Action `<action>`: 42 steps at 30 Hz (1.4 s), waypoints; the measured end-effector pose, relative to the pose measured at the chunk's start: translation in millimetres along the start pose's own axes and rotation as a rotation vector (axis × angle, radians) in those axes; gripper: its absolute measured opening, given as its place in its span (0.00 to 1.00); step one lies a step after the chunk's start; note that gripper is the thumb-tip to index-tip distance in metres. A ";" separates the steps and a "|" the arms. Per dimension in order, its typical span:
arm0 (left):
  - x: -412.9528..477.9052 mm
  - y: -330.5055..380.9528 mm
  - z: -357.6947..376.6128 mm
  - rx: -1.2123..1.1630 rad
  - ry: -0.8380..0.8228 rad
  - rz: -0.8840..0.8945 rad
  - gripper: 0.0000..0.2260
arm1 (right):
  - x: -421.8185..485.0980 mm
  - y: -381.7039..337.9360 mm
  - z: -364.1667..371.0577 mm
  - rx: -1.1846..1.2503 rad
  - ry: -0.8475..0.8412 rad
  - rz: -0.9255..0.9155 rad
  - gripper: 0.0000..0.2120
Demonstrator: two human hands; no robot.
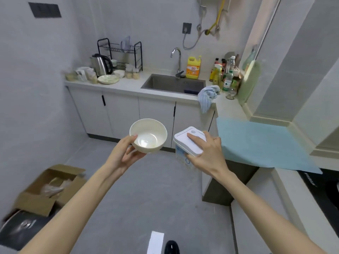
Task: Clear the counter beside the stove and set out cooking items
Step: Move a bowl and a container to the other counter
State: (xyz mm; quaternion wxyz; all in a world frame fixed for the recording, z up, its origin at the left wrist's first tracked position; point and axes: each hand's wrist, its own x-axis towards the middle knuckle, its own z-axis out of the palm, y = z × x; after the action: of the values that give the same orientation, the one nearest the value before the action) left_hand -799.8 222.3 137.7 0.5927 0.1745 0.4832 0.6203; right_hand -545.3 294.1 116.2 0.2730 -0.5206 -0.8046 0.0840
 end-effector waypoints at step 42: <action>672.3 408.2 -244.0 -0.100 0.291 0.041 0.14 | 748.1 -184.3 412.2 0.097 -0.081 -0.059 0.30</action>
State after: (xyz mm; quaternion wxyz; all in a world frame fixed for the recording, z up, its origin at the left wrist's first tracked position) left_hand -1382.7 803.5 112.2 0.5117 0.0628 0.5289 0.6742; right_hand -1139.4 934.8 111.8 0.2676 -0.4791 -0.8249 0.1358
